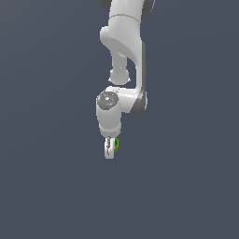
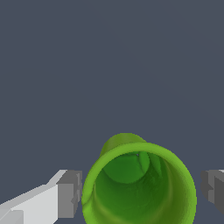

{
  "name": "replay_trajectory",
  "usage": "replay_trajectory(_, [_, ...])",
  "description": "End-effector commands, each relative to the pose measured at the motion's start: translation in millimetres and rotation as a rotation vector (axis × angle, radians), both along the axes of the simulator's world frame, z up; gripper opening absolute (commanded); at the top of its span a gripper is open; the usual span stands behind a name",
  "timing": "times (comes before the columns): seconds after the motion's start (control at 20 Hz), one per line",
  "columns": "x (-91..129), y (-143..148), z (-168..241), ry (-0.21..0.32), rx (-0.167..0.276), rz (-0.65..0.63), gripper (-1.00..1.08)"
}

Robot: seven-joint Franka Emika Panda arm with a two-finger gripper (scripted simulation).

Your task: Pick up the object and move it to a goal position.

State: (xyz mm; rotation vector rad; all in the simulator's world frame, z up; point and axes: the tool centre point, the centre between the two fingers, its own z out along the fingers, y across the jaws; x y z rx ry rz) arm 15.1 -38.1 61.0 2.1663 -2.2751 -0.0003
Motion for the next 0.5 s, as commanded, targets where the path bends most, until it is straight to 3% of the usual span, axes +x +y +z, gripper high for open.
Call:
replay_trajectory(0.0, [-0.3, -0.1, -11.3, 0.0, 0.0, -0.001, 1.0])
replay_trajectory(0.25, [0.8, 0.1, -18.6, 0.0, 0.0, -0.001, 1.0])
replay_trajectory(0.3, [0.8, 0.1, -18.6, 0.0, 0.0, -0.001, -1.0])
replay_trajectory(0.45, [0.8, 0.1, -18.6, 0.0, 0.0, -0.001, -1.0])
